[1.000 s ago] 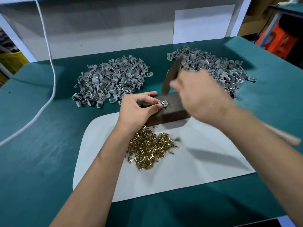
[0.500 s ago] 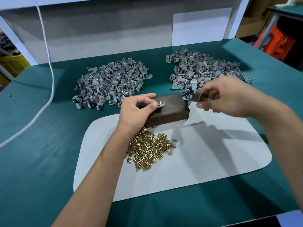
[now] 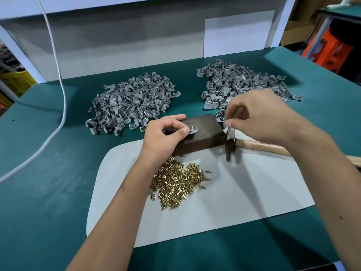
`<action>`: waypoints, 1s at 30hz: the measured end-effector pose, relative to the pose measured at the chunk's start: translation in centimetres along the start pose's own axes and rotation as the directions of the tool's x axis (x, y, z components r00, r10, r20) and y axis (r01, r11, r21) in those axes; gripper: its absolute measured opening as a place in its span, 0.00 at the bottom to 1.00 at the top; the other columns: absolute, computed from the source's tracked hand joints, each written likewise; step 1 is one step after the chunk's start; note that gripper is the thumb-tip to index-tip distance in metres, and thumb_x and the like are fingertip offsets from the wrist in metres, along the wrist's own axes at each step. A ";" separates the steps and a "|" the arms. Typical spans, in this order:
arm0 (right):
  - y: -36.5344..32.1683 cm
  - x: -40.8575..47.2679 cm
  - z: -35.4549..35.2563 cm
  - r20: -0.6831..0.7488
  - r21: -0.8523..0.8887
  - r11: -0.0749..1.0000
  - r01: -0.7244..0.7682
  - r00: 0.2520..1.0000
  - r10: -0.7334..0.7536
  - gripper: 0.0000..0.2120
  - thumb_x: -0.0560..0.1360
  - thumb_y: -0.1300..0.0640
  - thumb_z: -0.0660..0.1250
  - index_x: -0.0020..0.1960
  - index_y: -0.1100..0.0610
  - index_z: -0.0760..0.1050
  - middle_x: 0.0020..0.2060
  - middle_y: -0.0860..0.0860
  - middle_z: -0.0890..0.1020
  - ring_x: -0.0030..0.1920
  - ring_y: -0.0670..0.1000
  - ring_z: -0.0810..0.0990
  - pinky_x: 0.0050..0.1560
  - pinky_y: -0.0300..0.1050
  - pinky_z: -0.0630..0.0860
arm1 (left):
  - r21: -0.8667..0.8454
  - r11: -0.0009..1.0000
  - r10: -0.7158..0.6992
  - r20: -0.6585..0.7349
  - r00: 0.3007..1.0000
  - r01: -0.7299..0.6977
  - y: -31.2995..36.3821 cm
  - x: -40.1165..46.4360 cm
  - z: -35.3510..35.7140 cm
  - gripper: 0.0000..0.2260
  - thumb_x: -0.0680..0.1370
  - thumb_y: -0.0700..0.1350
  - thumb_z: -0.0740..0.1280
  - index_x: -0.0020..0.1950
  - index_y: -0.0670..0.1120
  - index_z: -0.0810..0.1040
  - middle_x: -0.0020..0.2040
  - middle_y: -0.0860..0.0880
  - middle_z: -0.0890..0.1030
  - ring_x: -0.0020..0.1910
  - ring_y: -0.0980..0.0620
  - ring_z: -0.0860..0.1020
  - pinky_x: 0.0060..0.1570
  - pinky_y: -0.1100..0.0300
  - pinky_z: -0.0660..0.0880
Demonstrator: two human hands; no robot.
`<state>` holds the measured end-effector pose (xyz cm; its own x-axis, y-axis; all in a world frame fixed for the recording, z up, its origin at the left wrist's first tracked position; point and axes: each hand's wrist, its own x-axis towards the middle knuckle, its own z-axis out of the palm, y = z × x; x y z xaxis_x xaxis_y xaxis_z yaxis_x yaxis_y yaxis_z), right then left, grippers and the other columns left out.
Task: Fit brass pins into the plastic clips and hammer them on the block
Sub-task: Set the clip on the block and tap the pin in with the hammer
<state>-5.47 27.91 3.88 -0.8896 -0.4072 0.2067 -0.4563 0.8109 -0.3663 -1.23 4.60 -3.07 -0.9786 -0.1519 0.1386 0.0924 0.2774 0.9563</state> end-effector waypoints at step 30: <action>-6.8 2.7 4.1 0.035 0.143 0.946 0.291 0.954 -0.298 0.05 0.73 0.55 0.77 0.48 0.48 0.85 0.35 0.38 0.81 0.36 0.35 0.78 0.45 0.34 0.78 | 0.554 0.812 0.068 -0.404 0.912 0.185 -3.3 1.9 -5.1 0.08 0.75 0.38 0.73 0.51 0.49 0.88 0.49 0.50 0.86 0.46 0.43 0.82 0.54 0.48 0.80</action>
<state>-4.84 19.63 3.22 -0.7131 -0.6449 0.2748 -0.6929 0.5889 -0.4161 -2.42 -1.46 -4.62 -0.8126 -0.5027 0.2950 -0.2077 0.7226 0.6593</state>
